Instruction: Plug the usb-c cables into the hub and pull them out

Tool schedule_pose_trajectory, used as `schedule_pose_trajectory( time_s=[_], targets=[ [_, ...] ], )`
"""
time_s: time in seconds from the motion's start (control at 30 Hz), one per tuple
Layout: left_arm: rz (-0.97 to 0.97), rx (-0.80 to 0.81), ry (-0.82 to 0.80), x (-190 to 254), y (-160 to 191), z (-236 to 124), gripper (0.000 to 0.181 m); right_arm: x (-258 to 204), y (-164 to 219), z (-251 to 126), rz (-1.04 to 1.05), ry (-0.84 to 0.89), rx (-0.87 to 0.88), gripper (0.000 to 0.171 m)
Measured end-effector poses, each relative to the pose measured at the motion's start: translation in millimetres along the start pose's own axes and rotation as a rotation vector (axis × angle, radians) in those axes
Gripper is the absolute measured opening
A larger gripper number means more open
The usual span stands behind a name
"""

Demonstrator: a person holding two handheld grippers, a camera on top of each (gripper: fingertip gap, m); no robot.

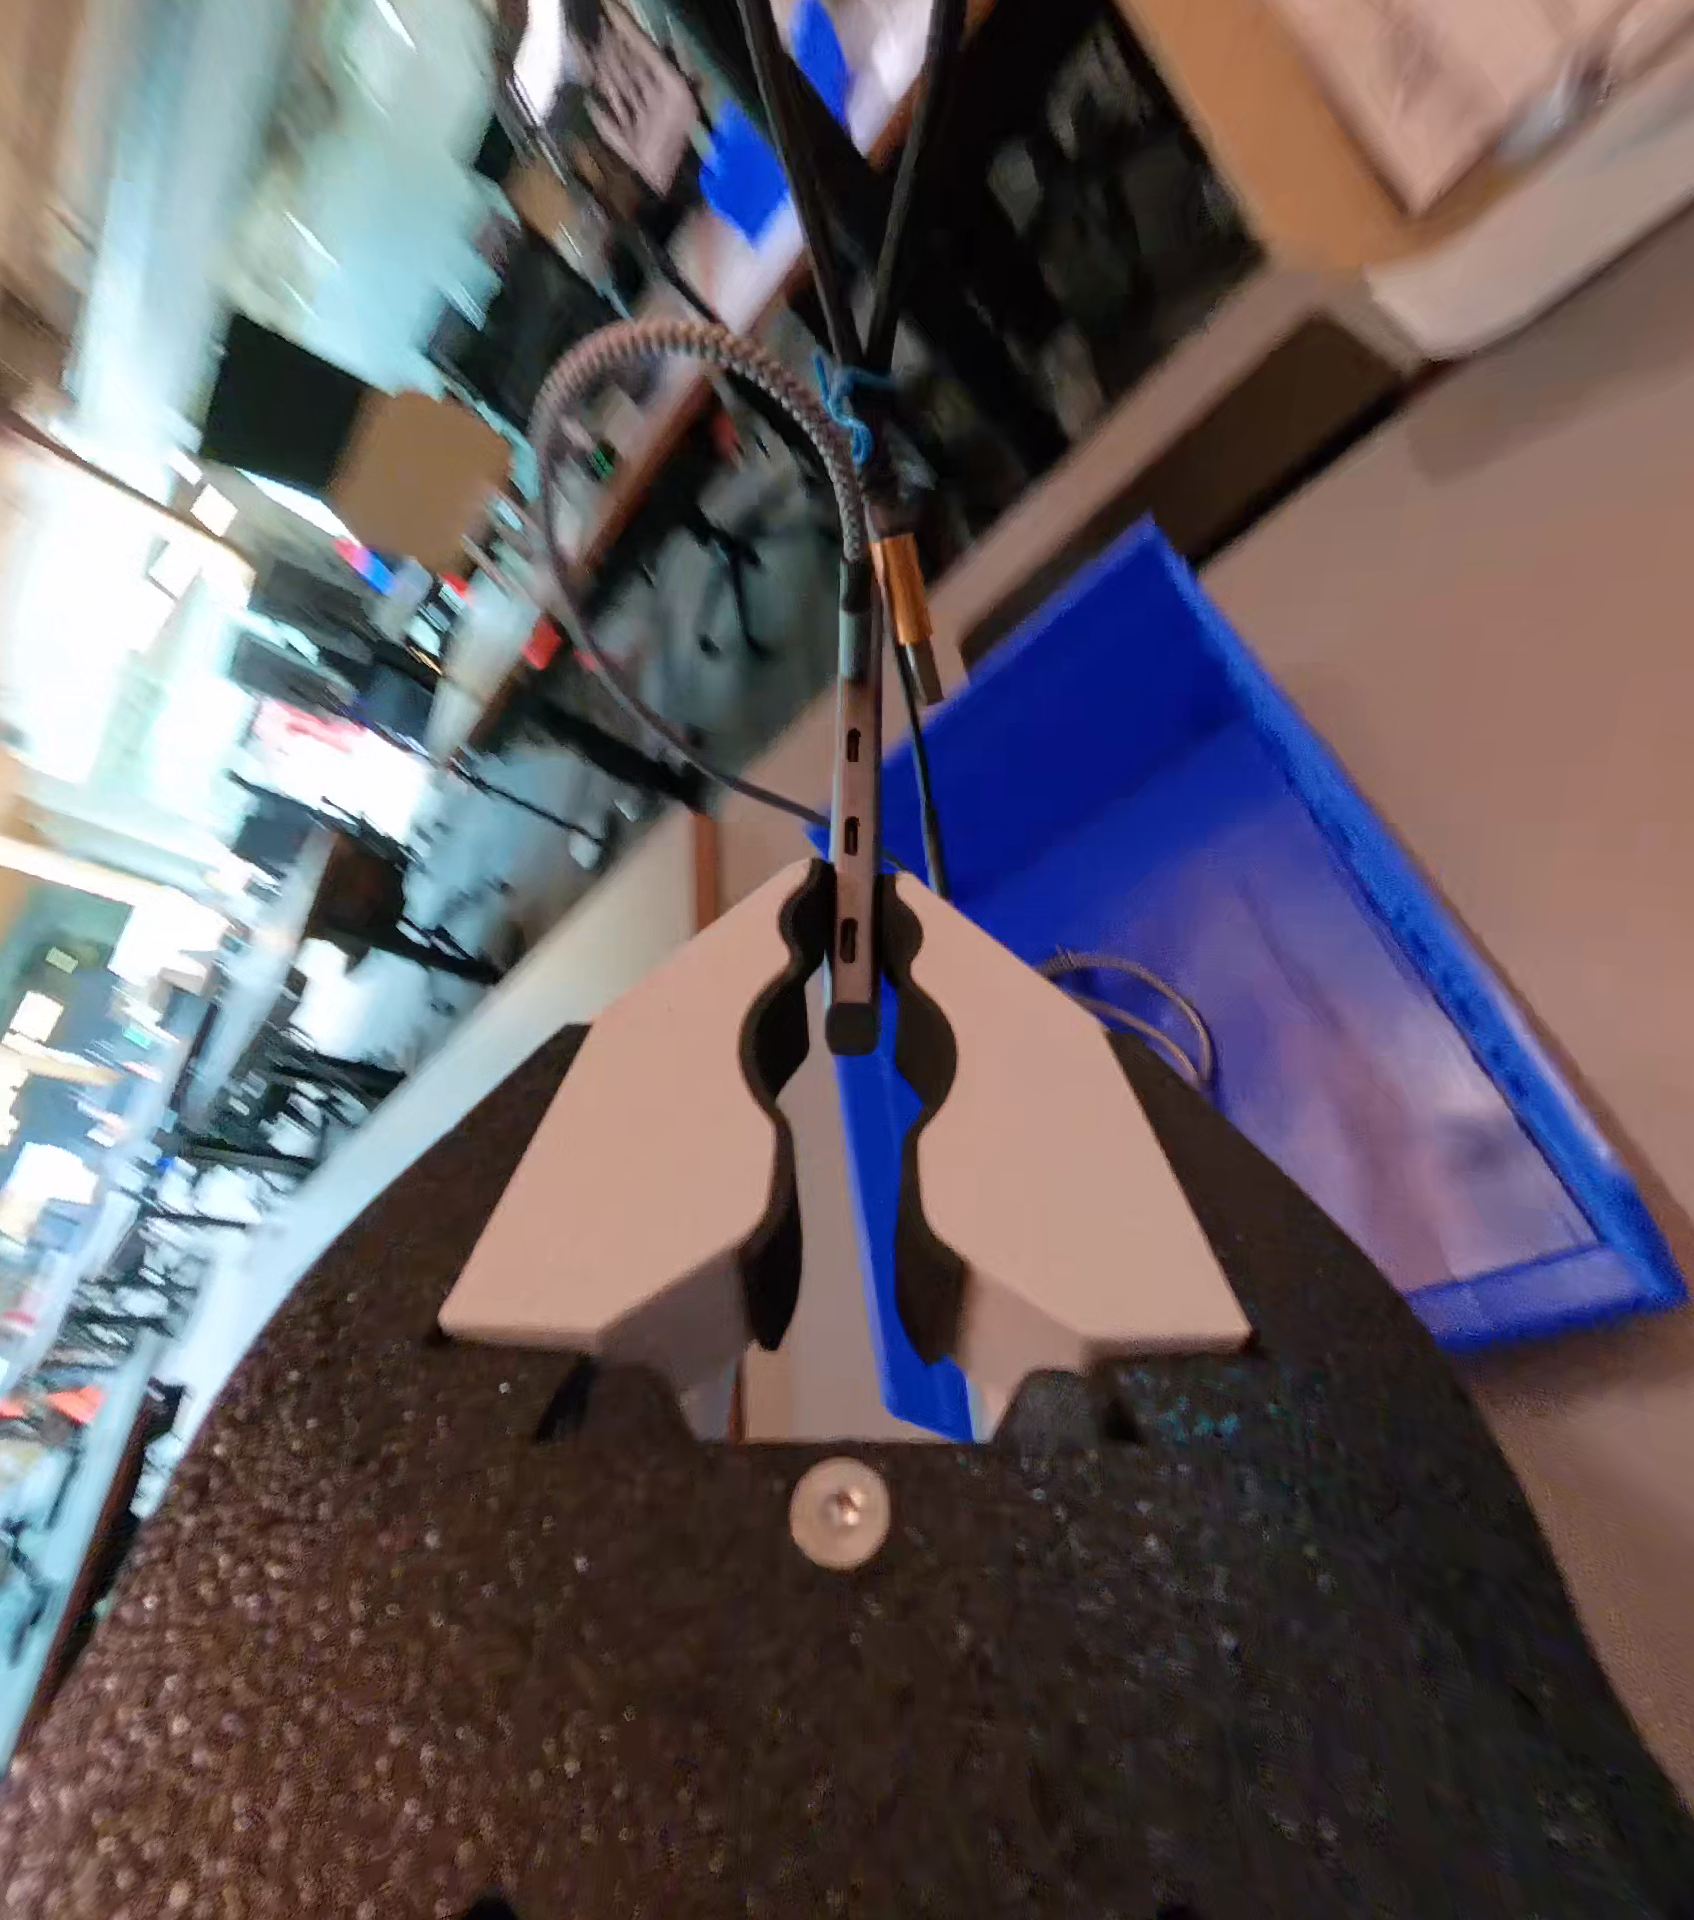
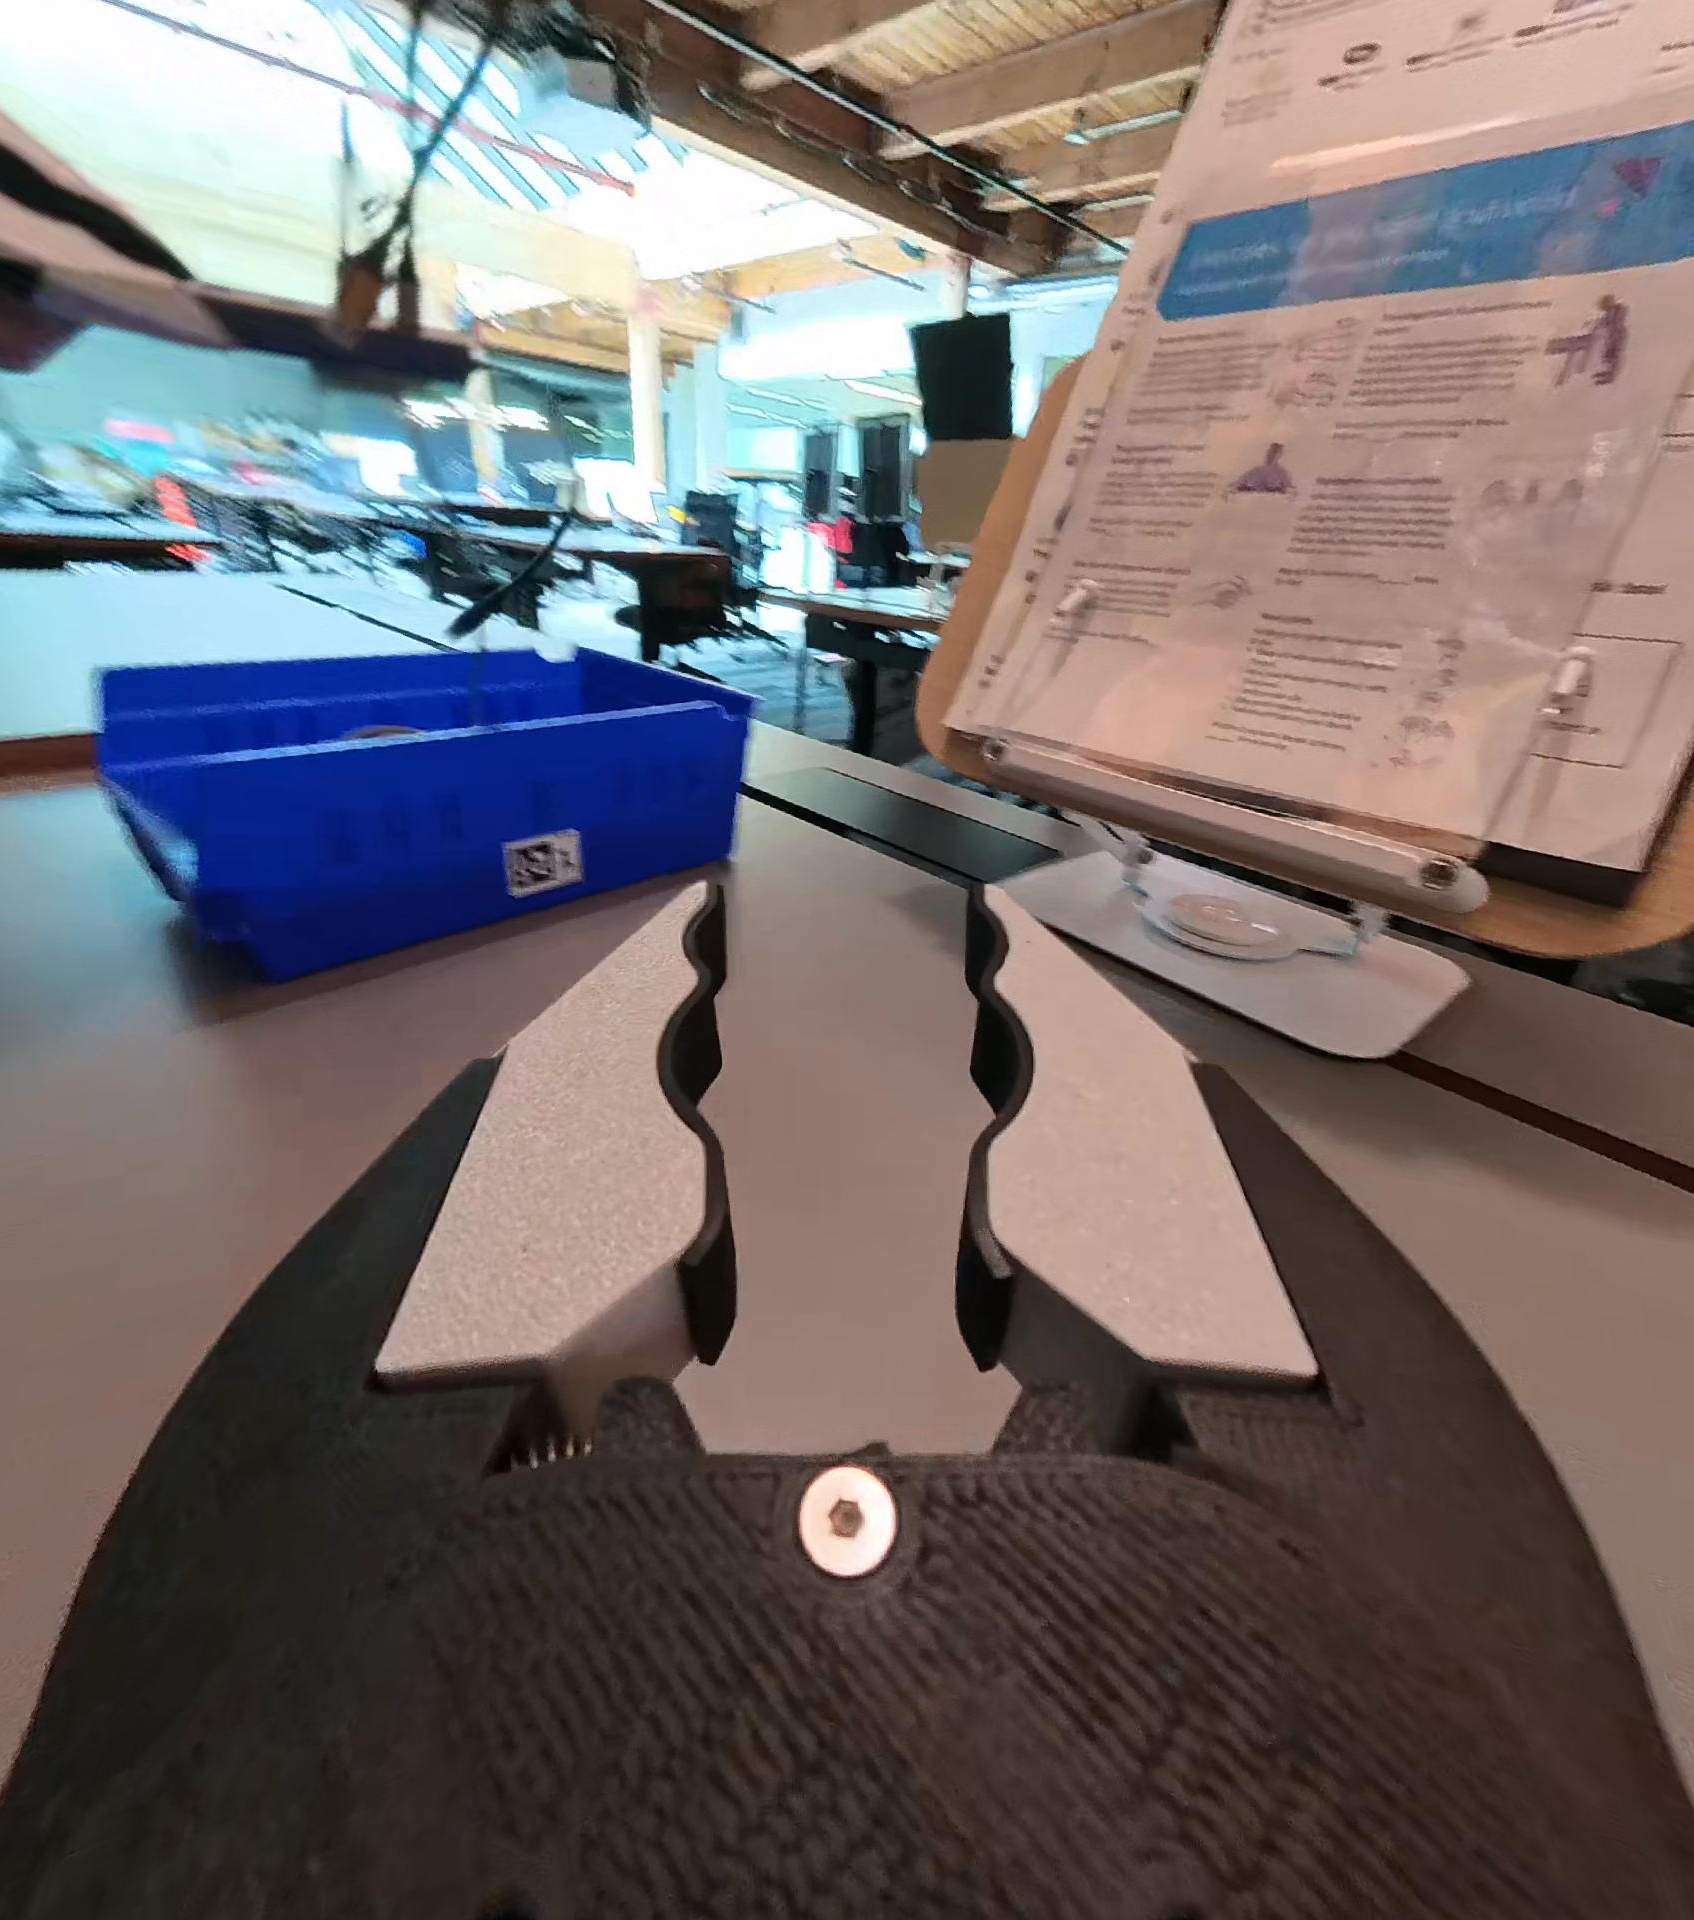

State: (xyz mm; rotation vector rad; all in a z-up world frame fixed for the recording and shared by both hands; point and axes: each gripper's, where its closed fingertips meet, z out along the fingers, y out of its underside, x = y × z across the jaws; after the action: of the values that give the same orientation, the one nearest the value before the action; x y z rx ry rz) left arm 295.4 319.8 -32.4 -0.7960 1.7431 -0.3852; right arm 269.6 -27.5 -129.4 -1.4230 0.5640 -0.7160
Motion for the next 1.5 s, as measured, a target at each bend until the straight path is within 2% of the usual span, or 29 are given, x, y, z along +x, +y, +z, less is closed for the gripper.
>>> schedule_pose_trajectory(
  time_s=[0.03,0.17,0.3,0.43,0.57,0.6,0.63,0.7,0.73,0.9,1.03,1.13,1.2,1.3,1.4,1.5],
  targets=[
    [0.026,0.061,-0.039,-4,-21,-13,0.007,-6,-4,0,0.029,-0.043,0.023,0.046],
    [0.200,0.404,-0.131,10,-109,-68,0.007,-21,-23,-6,0.224,-0.204,0.132,0.049],
    [0.427,0.692,-0.135,80,-171,-113,0.006,-25,-49,-21,0.600,-0.429,0.274,0.057],
    [0.639,0.899,-0.123,166,-188,-132,0.007,-14,-73,-43,0.887,-0.633,0.419,0.052],
    [0.827,0.984,-0.122,227,-185,-137,0.007,-17,-77,-53,0.899,-0.714,0.441,0.058],
    [0.854,0.992,-0.108,236,-185,-136,0.007,-18,-80,-57,0.886,-0.732,0.459,0.048],
    [0.851,1.001,-0.108,238,-187,-137,0.007,-18,-82,-60,0.880,-0.744,0.481,0.044],
    [0.817,1.005,-0.069,236,-193,-138,0.007,-14,-85,-63,0.887,-0.747,0.509,0.051],
    [0.796,1.005,-0.101,227,-200,-139,0.007,-12,-85,-63,0.895,-0.736,0.513,0.050],
    [0.644,1.014,-0.207,150,-252,-155,0.007,6,-68,-49,0.909,-0.579,0.473,0.052],
    [0.617,1.014,-0.291,80,-297,-164,0.006,19,-63,-46,0.941,-0.515,0.482,0.050],
    [0.545,1.023,-0.237,48,-324,-169,0.007,34,-65,-50,1.001,-0.487,0.528,0.047],
    [0.545,1.028,-0.204,47,-331,-170,0.007,45,-62,-52,1.005,-0.438,0.542,0.044],
    [0.605,0.999,-0.175,72,-319,-158,0.007,60,-56,-54,0.972,-0.335,0.540,0.048],
    [0.698,0.961,-0.117,119,-288,-130,0.007,68,-56,-58,0.894,-0.261,0.536,0.053],
    [0.815,0.962,-0.104,175,-250,-110,0.007,60,-61,-59,0.867,-0.315,0.530,0.053]
  ],
)
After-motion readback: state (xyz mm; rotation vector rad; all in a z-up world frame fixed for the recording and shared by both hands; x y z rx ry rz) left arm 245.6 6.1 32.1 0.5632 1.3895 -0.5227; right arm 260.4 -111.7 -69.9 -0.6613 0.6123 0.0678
